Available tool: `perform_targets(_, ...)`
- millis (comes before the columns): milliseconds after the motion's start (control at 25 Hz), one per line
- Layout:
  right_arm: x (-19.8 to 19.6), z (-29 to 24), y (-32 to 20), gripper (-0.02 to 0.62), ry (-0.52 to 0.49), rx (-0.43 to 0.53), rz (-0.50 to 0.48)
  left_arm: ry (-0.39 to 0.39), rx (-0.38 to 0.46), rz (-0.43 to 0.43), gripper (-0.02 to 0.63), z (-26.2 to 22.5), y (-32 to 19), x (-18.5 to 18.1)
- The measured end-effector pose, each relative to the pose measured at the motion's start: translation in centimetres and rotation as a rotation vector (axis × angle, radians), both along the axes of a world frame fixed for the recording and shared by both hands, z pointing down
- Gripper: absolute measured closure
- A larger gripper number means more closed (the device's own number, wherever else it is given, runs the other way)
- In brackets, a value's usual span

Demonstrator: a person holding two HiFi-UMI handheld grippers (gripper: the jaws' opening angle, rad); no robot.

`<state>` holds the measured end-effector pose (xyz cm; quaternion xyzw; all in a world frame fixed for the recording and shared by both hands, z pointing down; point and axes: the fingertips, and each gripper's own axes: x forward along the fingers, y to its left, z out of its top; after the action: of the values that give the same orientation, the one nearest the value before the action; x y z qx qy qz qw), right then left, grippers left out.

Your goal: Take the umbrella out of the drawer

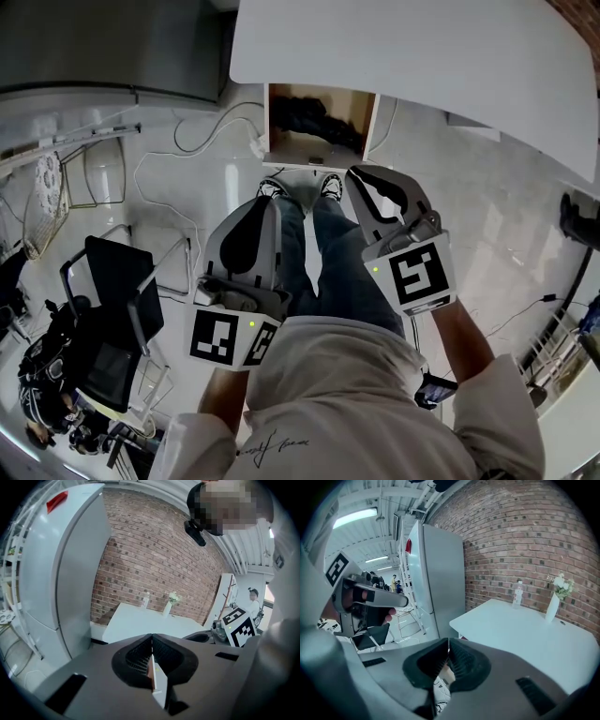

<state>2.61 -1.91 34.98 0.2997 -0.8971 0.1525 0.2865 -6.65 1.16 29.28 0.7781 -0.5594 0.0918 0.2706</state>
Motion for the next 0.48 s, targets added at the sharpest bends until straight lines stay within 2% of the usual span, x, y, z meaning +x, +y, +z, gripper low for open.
perform_targets(480, -1.2, 4.3, -0.3, 0.578, 0.002, -0.055, 0.024, 0.002, -0.066, -0.033, 0.589, 5.1, -0.3, -1.5)
